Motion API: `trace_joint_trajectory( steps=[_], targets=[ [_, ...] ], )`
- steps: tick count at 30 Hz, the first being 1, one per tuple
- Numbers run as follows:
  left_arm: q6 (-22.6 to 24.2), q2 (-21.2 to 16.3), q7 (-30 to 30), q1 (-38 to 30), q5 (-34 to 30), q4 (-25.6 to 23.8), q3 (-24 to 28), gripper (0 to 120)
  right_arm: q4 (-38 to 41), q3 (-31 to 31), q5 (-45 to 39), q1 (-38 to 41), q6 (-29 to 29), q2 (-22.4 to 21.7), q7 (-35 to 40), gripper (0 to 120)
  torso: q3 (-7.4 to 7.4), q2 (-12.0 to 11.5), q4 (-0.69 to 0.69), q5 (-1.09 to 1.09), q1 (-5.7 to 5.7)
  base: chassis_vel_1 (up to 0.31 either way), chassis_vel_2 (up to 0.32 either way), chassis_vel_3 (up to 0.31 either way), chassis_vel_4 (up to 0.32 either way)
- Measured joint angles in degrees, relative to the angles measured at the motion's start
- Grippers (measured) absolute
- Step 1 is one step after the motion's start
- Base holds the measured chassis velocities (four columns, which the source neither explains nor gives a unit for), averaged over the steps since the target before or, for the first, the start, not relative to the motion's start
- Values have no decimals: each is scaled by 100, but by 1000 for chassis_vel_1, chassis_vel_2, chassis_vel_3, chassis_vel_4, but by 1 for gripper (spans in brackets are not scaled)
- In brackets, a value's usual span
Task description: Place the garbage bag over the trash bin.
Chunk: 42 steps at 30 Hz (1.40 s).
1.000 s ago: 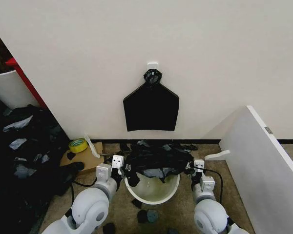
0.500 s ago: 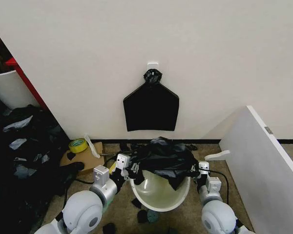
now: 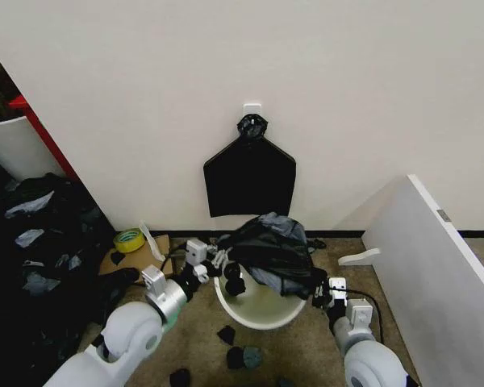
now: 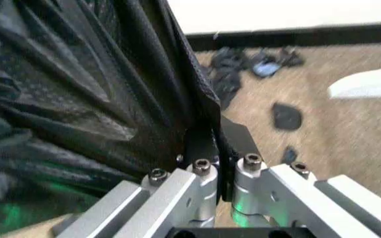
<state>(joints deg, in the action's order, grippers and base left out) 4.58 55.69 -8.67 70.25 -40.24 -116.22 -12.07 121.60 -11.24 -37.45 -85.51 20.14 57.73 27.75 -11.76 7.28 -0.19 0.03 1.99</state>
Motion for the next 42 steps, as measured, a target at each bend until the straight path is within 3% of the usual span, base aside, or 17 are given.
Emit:
trace_joint_trajectory(
  steps=[8, 11, 15, 25, 34, 42],
  targets=[
    [-199, -42, -624, -120, -329, 222, -229, 6, 414, 68, -385, -208, 463, -168, 45, 0, 0, 0, 0, 1, 0, 0, 0, 0, 0],
    [-286, -70, -1497, -122, -592, 340, -484, 6, 614, 47, -598, -267, 798, -205, 54, 0, 0, 0, 0, 0, 0, 0, 0, 0, 0],
    [-315, -150, -2033, -123, -658, 469, -664, 6, 626, 13, -483, -279, 762, -232, -46, 0, 0, 0, 1, 0, 0, 0, 0, 0, 0],
    [-265, -142, -1646, -306, -792, 634, -742, 6, 567, 246, 293, -512, 199, -256, -504, 0, 0, 0, 1, 1, 0, 0, 0, 0, 0],
    [-288, 5, -1413, -404, -593, 753, -550, 6, 698, 256, 1216, -710, -506, -470, -618, 28, 0, 0, 1, 1, 0, 0, 0, 0, 0],
    [-271, 91, -1073, -531, -306, 872, -345, 6, 431, 128, 2053, -1066, -1950, -777, -1401, 58, 0, 0, 1, 1, 0, 0, 0, 0, 0]
  ],
)
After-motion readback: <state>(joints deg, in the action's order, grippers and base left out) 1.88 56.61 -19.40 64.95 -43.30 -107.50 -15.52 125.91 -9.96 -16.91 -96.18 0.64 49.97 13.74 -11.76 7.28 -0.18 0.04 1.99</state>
